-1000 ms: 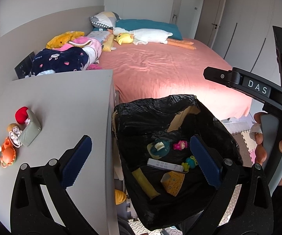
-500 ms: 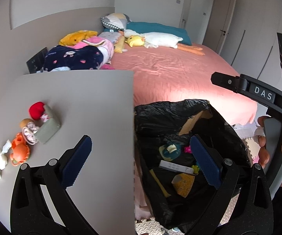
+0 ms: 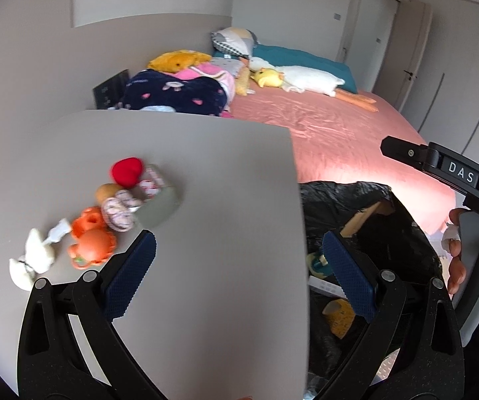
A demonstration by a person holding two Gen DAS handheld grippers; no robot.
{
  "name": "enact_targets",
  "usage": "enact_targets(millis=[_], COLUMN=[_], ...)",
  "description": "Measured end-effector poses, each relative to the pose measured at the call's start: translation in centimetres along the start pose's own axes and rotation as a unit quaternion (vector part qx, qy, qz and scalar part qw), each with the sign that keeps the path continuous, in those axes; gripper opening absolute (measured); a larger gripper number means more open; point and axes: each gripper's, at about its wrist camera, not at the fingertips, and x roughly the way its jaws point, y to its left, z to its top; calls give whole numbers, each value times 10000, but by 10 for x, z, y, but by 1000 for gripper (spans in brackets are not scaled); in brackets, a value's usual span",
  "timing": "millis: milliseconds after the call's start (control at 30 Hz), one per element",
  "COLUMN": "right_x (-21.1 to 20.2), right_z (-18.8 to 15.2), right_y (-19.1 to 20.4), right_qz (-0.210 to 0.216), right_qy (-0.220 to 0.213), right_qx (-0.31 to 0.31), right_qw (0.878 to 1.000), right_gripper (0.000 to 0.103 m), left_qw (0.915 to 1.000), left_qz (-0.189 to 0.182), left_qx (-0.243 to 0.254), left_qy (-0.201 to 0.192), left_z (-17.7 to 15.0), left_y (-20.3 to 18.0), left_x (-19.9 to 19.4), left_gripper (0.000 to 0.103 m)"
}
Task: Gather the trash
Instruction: 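Move both tools back over the table toward the remaining toys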
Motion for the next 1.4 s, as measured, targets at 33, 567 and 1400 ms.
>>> enact_targets(millis=[33, 567, 1400], right_x=[2, 39, 126], right_z=[-1, -18, -38], right_y=[5, 77, 170], right_qz=[19, 455, 992], right_qy=[11, 446, 1265], right_qx=[-30, -494, -782], right_qw=[10000, 9967, 9839], right_gripper=[90, 91, 91], left_qw=[10000, 9962, 9853], left_qz=[44, 685, 1333], left_qx=[-26, -538, -933], left_qy=[-11, -91, 522], left_z=[-1, -20, -43], left_y=[5, 95, 206], left_x=[-2, -18, 10], left_gripper=[97, 97, 81])
